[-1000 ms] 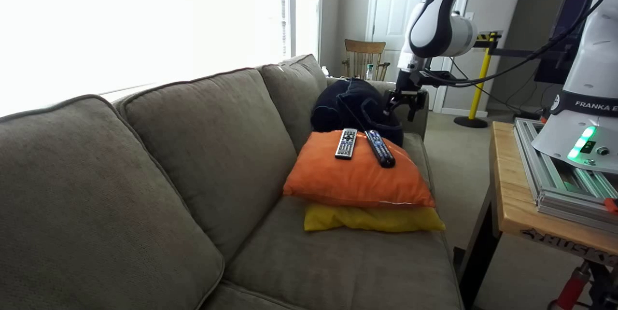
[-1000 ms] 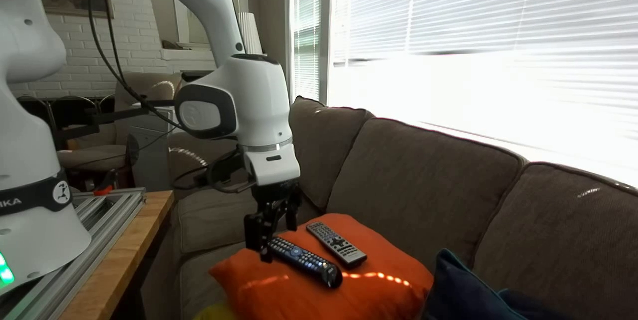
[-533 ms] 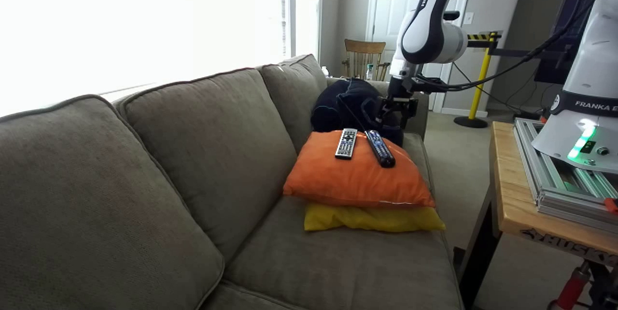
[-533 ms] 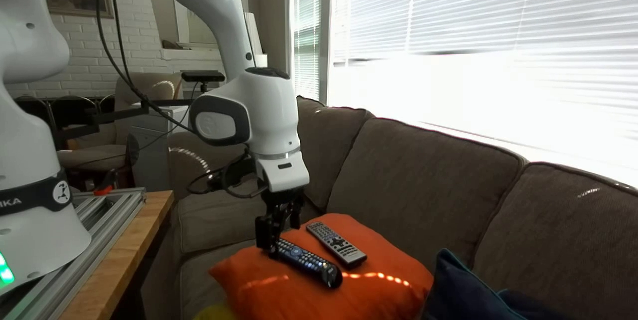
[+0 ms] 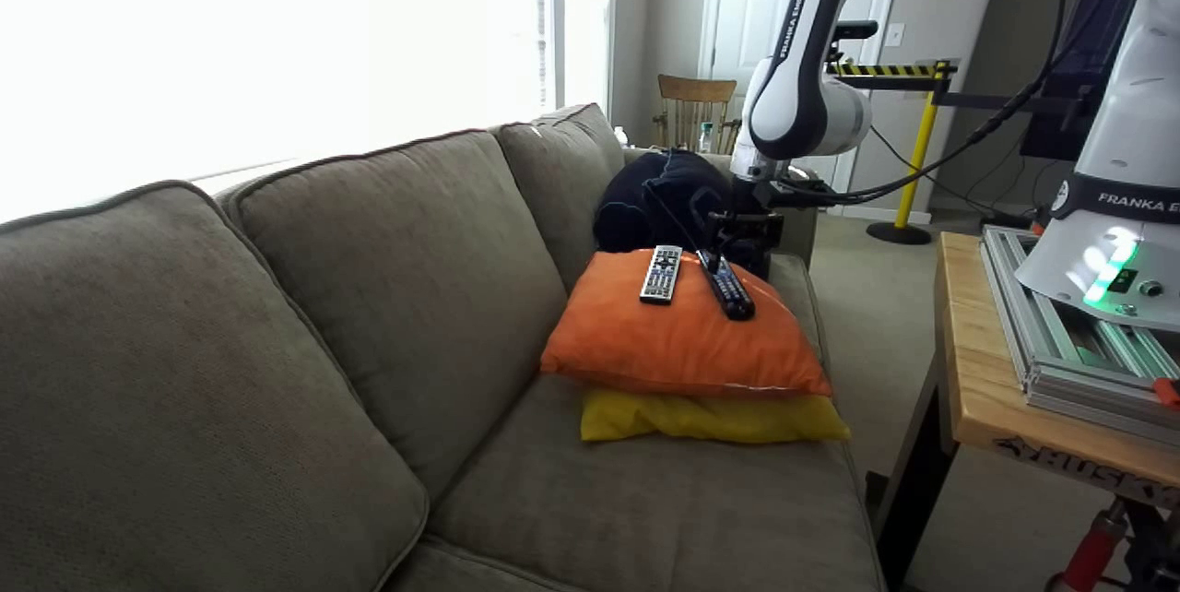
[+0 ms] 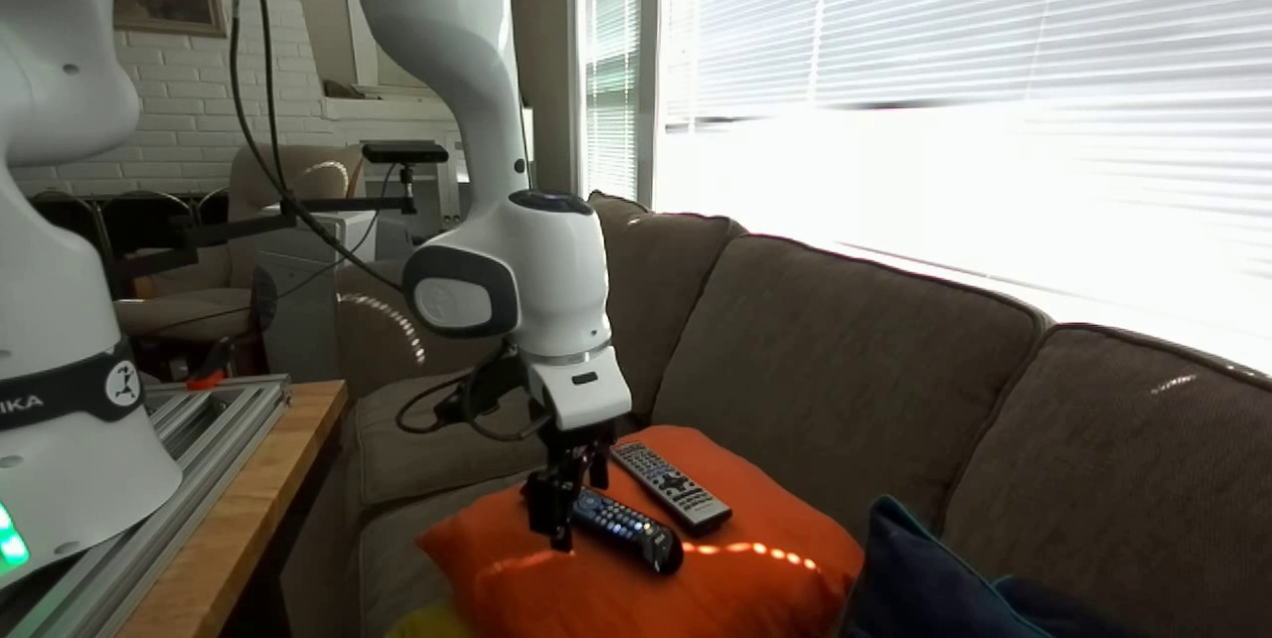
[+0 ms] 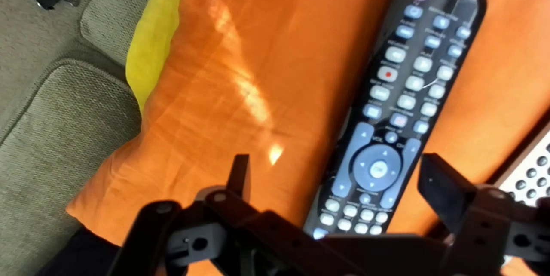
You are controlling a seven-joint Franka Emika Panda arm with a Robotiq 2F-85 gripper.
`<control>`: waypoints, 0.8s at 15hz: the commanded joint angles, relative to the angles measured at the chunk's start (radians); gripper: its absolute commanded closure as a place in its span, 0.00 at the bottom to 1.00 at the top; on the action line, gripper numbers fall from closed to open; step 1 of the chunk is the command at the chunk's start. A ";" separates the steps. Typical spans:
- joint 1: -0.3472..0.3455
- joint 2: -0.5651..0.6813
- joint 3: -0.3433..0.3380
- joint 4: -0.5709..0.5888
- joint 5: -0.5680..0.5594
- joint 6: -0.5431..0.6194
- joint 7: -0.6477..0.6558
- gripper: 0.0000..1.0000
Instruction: Put the black remote controller on the grey remote controller
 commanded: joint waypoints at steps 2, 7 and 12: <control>-0.020 0.078 0.025 0.076 -0.050 0.041 0.021 0.00; 0.001 0.099 0.022 0.108 -0.051 0.037 0.027 0.25; 0.027 0.089 -0.003 0.105 -0.046 0.006 0.034 0.56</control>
